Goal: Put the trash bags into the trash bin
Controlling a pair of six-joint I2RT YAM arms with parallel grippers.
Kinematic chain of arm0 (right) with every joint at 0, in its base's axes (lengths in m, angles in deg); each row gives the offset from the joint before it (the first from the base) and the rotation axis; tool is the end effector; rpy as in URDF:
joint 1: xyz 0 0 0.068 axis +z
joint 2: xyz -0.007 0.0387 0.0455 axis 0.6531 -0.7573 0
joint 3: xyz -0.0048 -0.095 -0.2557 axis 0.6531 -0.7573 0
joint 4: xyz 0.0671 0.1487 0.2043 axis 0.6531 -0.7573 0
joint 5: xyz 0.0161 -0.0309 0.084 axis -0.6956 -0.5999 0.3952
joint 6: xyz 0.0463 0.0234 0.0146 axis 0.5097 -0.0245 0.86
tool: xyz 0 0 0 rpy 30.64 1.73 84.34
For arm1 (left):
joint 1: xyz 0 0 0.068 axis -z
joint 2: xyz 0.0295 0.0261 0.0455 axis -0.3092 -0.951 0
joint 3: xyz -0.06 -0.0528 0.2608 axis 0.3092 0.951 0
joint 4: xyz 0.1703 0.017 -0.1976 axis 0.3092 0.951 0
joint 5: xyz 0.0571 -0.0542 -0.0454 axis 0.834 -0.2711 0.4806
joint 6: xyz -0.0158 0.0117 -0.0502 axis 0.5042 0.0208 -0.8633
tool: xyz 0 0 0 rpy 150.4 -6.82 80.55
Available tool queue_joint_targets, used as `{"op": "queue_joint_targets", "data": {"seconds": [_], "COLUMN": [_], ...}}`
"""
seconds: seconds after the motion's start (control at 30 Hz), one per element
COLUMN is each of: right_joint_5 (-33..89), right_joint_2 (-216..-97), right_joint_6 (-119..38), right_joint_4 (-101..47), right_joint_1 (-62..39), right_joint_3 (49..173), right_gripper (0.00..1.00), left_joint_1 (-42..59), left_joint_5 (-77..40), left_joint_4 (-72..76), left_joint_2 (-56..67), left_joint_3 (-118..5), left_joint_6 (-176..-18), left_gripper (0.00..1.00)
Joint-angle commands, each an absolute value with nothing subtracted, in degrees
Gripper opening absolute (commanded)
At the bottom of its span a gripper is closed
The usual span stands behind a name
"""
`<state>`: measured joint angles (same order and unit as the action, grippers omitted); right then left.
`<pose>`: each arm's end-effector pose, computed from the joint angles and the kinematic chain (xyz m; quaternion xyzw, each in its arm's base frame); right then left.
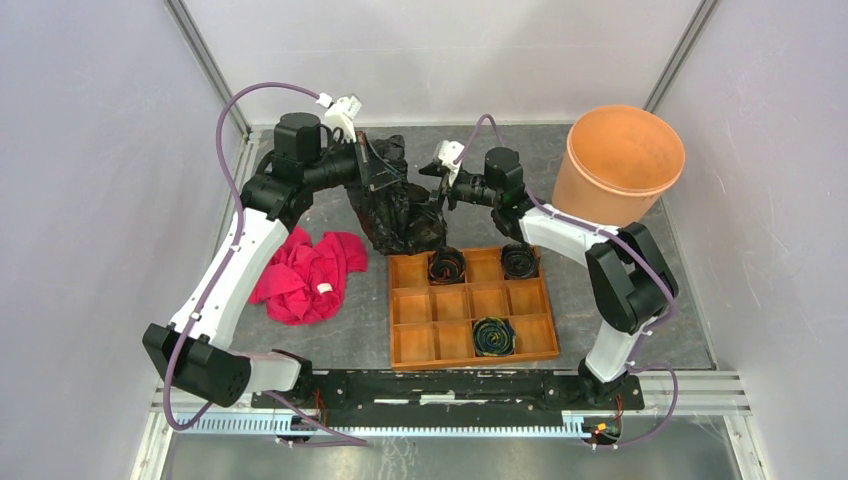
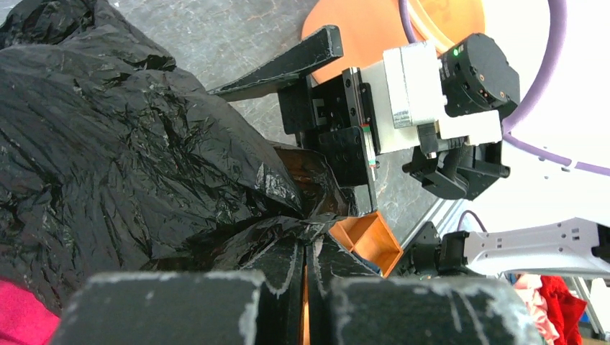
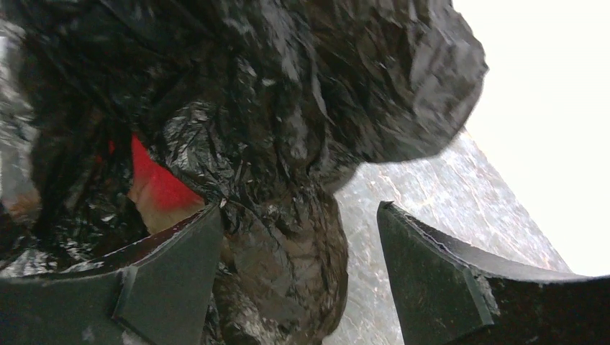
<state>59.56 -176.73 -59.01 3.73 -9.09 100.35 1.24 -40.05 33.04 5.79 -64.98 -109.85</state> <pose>0.3333 0.2320 0.2664 -0.4661 0.5683 0.3539 0.5784 0.2655 -0.1115 0.4099 0.1078 0.8133 -0.3960 0.4125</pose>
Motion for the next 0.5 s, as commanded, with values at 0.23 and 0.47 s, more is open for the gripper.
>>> {"op": "queue_joint_targets", "data": {"seconds": [0.23,0.47], "right_joint_5": [68.3,62.0], "right_joint_2": [-174.6,-171.5], "right_joint_6": [-58.0,-59.5], "right_joint_4": [9.7,6.8], "right_joint_1": [-7.4,-7.5], "right_joint_3": [99.8,98.8], "right_gripper": [0.90,0.89], "left_joint_1": [1.0,1.0], "left_joint_5": [-43.8,-45.0], "left_joint_4": [34.6,35.8], "left_joint_2": [6.1,5.9], "left_joint_3": [-67.5,-68.3], "left_joint_6": [-104.2,-102.7], "left_gripper": [0.02,0.02]}}
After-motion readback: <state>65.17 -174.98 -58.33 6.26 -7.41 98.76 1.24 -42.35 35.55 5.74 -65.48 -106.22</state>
